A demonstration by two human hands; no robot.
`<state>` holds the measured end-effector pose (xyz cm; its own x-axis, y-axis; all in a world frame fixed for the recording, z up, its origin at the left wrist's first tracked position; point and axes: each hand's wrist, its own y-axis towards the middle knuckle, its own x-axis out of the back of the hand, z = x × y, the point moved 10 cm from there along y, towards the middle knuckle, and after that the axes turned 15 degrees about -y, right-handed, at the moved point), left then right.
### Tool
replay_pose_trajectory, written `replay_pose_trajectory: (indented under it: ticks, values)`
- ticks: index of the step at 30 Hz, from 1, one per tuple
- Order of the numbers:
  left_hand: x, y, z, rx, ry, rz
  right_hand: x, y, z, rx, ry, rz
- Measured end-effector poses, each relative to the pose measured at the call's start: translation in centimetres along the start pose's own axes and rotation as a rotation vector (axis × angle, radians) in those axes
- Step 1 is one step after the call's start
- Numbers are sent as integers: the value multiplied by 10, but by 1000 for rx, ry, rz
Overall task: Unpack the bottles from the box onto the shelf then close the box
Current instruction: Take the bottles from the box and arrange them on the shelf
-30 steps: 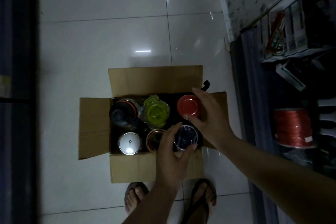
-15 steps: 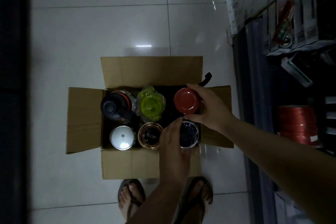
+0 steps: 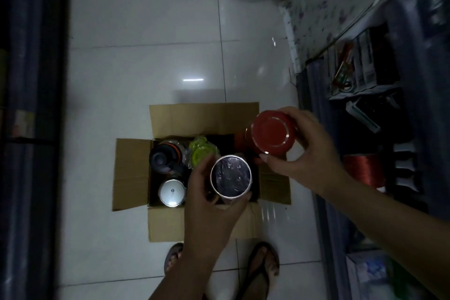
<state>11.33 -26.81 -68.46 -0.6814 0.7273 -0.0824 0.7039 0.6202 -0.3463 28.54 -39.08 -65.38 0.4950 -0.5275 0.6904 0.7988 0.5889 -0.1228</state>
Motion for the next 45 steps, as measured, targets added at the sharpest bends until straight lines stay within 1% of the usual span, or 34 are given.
replay_pose_trajectory:
  ticks: [3,6,8,13,15,18,21,26,31,34,37,45]
  values:
    - [-7,-6,-67,7,-74,56,70,-12,50,-25,57,-165]
    - [-10,-18,-144,-30,-68,99,142,-36,100,-71,141,-295]
    - [-17,-28,-200,-51,-80,130,191,-53,135,-86,151,-383]
    - [-37,-63,-353,-176,-128,300,306,-101,234,-101,138,-605]
    - [-44,-80,-415,-209,-177,362,348,-125,278,-84,181,-686]
    - [-59,-110,-510,-266,-272,454,401,-164,340,-28,328,-797]
    - [-77,-139,-594,-326,-321,562,441,-204,385,-54,467,-868]
    - [-118,-201,-703,-400,-327,776,506,-270,462,-39,487,-1013]
    - [-160,-261,-776,-447,-337,921,570,-334,518,-71,371,-1136]
    - [-184,-297,-806,-456,-363,995,603,-369,554,-60,236,-1212]
    - [-209,-333,-827,-432,-408,1098,628,-400,582,-21,144,-1257]
    - [-277,-421,-870,-393,-520,1369,680,-488,624,13,-31,-1464]
